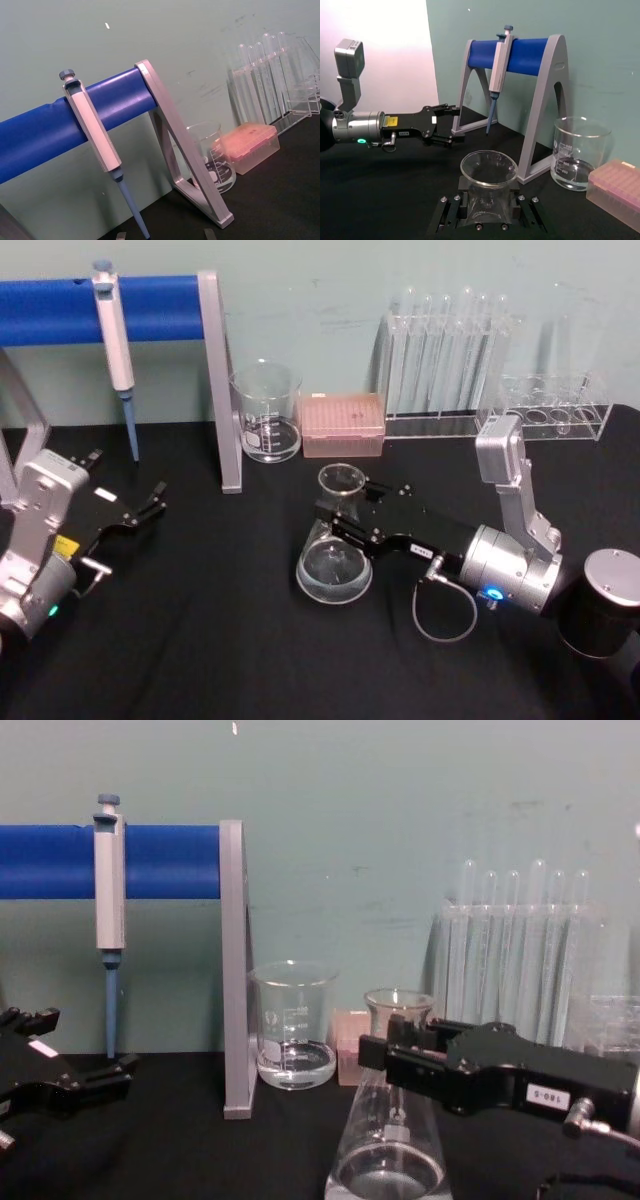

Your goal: Grasp the erlenmeyer flask with one hand, shake it three times, then place it back.

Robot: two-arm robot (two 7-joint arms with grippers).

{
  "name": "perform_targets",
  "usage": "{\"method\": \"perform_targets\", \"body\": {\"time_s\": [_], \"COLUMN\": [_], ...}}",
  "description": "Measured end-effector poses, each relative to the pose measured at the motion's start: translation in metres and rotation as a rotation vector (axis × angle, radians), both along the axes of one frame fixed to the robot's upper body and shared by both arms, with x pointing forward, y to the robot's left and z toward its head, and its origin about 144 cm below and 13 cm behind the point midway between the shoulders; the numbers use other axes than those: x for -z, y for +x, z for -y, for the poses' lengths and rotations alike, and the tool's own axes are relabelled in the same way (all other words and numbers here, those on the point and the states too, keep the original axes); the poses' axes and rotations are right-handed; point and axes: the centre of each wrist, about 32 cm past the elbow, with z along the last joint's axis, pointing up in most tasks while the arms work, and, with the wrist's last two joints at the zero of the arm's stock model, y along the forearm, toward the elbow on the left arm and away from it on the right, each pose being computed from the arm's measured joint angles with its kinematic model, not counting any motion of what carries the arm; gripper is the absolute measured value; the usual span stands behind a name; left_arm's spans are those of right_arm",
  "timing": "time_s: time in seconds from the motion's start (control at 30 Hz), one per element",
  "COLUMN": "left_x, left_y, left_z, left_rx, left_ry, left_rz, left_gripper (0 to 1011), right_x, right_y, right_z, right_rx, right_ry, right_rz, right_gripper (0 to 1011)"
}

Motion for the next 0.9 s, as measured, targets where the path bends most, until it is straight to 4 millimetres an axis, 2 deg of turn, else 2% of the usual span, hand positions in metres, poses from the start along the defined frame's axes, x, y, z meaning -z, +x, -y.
{"method": "perform_targets", "body": {"time_s": [0.9], "left_x": [0.000], "left_y": [0.000], "left_z": [0.000], "left_rx": [0.000], "left_ry": [0.000], "left_rz": [0.000], "left_gripper": [1001], "right_x": [0.012], "right_y": [-0.002], "right_z": [-0.001], "right_rx": [-0.004], "right_ry": [-0.017], "right_rz": [-0.034], "right_gripper": [453]}}
